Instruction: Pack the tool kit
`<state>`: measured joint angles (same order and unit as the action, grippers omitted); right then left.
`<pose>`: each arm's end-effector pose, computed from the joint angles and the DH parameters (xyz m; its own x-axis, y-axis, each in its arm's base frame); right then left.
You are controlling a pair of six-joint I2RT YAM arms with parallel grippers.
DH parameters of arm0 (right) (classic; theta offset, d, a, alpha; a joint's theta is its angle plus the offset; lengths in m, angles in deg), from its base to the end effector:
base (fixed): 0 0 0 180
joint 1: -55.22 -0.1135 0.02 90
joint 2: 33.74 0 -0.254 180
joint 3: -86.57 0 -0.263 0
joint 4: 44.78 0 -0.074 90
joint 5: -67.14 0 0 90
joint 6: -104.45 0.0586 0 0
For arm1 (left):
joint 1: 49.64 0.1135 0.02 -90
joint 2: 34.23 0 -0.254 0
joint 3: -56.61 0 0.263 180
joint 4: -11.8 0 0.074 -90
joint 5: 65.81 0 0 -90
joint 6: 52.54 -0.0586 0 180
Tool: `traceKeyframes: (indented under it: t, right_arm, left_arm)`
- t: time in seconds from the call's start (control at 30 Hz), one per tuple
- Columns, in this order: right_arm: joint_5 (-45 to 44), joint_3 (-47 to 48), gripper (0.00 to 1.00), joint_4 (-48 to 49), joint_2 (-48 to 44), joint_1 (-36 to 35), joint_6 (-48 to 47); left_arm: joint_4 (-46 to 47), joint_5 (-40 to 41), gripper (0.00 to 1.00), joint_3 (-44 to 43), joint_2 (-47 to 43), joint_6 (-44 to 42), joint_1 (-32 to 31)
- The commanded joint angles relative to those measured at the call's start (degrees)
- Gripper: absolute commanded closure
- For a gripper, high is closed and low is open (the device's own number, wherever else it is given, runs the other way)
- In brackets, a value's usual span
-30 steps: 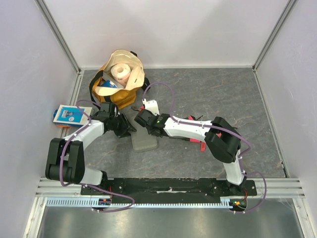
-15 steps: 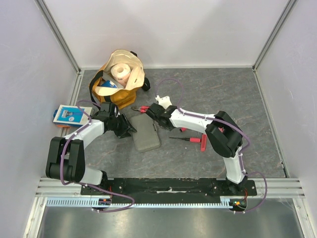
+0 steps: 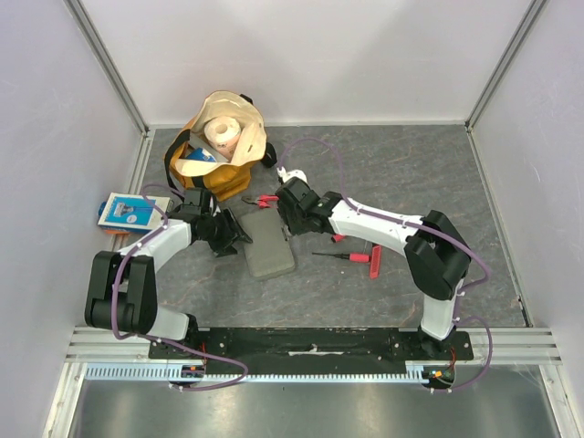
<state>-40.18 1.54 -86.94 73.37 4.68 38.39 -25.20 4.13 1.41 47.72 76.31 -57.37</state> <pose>0.2853 0.3191 0.1954 -0.7260 -0.2724 -0.6314 -0.3633 0.9315 0.0158 0.2711 -0.0571 0.1309 -0.8657 -0.4771 -0.1515 -0.3420 0.7847 -0.5170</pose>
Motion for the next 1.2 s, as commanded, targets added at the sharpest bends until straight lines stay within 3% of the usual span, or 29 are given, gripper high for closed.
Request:
traceKeyframes:
  t: [0.0, 0.27, 1.17]
  right_arm:
    - [11.6, -5.2, 0.44, 8.3, -2.2, 0.6, -2.2]
    - [14.4, -6.9, 0.46, 11.0, -1.0, 2.5, -1.7]
    - [10.3, -7.9, 0.5, 12.5, 1.7, 5.9, -3.6]
  left_arm:
    - [-3.2, 2.7, 0.37, -0.9, 3.2, -6.2, 0.2]
    - [-3.0, 2.3, 0.39, -1.0, 4.2, -6.6, 0.2]
    - [-3.1, 2.2, 0.41, -0.4, 4.4, -6.9, 0.2]
